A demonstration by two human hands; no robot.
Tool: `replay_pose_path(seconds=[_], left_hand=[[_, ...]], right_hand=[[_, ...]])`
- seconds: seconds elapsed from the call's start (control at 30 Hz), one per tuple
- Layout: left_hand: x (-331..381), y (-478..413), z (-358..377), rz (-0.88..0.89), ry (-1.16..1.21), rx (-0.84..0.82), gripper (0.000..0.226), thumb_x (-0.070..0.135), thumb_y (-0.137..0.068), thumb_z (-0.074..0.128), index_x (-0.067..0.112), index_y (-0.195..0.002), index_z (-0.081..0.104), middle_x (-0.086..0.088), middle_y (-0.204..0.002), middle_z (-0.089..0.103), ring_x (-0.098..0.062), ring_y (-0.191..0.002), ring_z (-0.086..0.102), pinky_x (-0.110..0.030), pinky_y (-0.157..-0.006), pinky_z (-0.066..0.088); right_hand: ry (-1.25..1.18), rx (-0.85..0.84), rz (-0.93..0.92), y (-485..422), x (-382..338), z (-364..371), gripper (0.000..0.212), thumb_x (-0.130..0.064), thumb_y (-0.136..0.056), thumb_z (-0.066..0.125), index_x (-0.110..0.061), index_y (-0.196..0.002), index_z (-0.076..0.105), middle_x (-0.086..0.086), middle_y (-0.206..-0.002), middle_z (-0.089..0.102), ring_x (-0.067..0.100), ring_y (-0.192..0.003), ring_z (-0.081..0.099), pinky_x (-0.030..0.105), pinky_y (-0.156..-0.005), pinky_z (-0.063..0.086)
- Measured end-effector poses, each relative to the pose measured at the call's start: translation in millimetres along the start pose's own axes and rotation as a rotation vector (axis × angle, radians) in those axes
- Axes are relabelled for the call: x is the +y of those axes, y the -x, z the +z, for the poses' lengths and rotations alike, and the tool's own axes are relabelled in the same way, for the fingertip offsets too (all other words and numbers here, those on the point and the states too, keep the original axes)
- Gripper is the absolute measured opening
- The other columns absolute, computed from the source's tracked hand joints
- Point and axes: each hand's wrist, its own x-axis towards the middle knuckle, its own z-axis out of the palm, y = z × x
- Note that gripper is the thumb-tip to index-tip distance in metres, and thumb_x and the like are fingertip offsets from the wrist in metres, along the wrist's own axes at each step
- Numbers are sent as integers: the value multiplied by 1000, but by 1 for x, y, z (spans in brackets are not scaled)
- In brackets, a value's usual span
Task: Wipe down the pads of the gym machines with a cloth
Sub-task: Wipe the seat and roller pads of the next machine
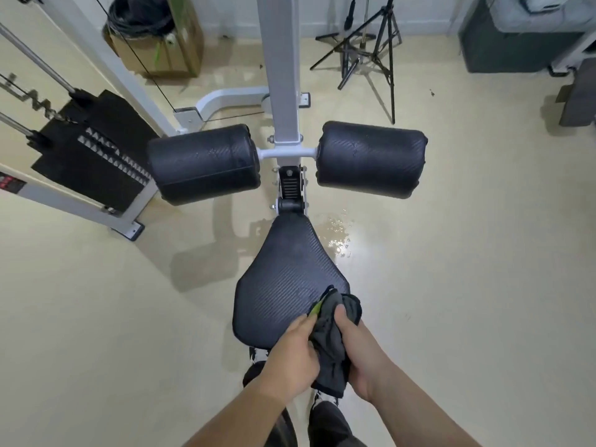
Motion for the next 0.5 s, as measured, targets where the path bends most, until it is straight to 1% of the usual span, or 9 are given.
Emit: replay_pose_path(seconds=[0.1, 0.17, 0.2, 0.23, 0.27, 0.33, 0.4, 0.43, 0.5], left_hand=[[33, 37, -39, -3, 295, 46, 65, 7, -91, 47, 46, -143, 52, 21, -132, 64, 1, -123, 59, -30, -109, 49], [58, 54, -63, -11, 530, 42, 63, 1, -95, 46, 52, -128, 58, 27, -112, 73, 6, -108, 67, -19, -94, 54], [72, 67, -78, -27, 649, 53, 63, -1, -97, 45, 55, -123, 57, 28, -108, 74, 6, -104, 68, -19, -89, 55], [83, 76, -88, -44, 730, 46, 65, -1, -98, 44, 59, -120, 56, 26, -109, 75, 1, -105, 70, -24, -89, 58], [91, 79, -95, -65, 793, 45, 66, 1, -98, 43, 62, -120, 58, 20, -113, 76, -6, -110, 70, -33, -93, 59], [99, 85, -115, -76, 914, 70, 59, 5, -98, 45, 54, -122, 66, 6, -119, 76, -18, -115, 70, -43, -102, 55], [102, 88, -138, -119, 1106, 94, 37, 23, -98, 53, 38, -126, 71, -5, -119, 76, -25, -115, 70, -44, -103, 53], [100, 87, -150, -141, 1150, 110, 32, 36, -95, 59, 34, -125, 72, -7, -117, 77, -28, -113, 72, -45, -102, 53], [91, 79, -177, -117, 1094, 186, 43, 56, -84, 70, 40, -123, 69, -1, -116, 77, -24, -107, 74, -47, -102, 54]], right_hand=[[42, -92, -33, 45, -40, 18, 43, -51, -104, 53, -18, -129, 67, 9, -115, 78, 28, -109, 75, 46, -102, 56], [29, -128, -49, 66, -55, 29, 49, -54, -101, 58, -19, -135, 65, 11, -120, 77, 29, -113, 73, 48, -107, 53], [18, -155, -57, 83, -65, 37, 53, -57, -98, 59, -20, -135, 65, 12, -122, 76, 30, -114, 73, 49, -108, 52], [8, -171, -55, 95, -71, 44, 56, -61, -96, 59, -20, -133, 68, 12, -123, 75, 30, -115, 72, 50, -108, 51], [10, -177, -60, 103, -76, 50, 59, -65, -94, 58, -19, -129, 71, 13, -122, 76, 31, -115, 72, 49, -108, 52], [12, -223, -51, 120, -92, 66, 61, -65, -94, 56, -16, -124, 76, 16, -121, 75, 31, -115, 72, 46, -105, 53], [10, -288, -41, 130, -106, 84, 58, -57, -95, 57, -12, -128, 73, 20, -127, 72, 32, -121, 68, 46, -111, 49], [55, -312, -60, 129, -113, 94, 57, -54, -96, 54, -12, -131, 71, 20, -128, 71, 32, -123, 67, 48, -114, 46], [138, -339, -103, 128, -127, 123, 56, -54, -103, 42, -15, -132, 71, 17, -127, 73, 31, -121, 69, 50, -115, 45]])
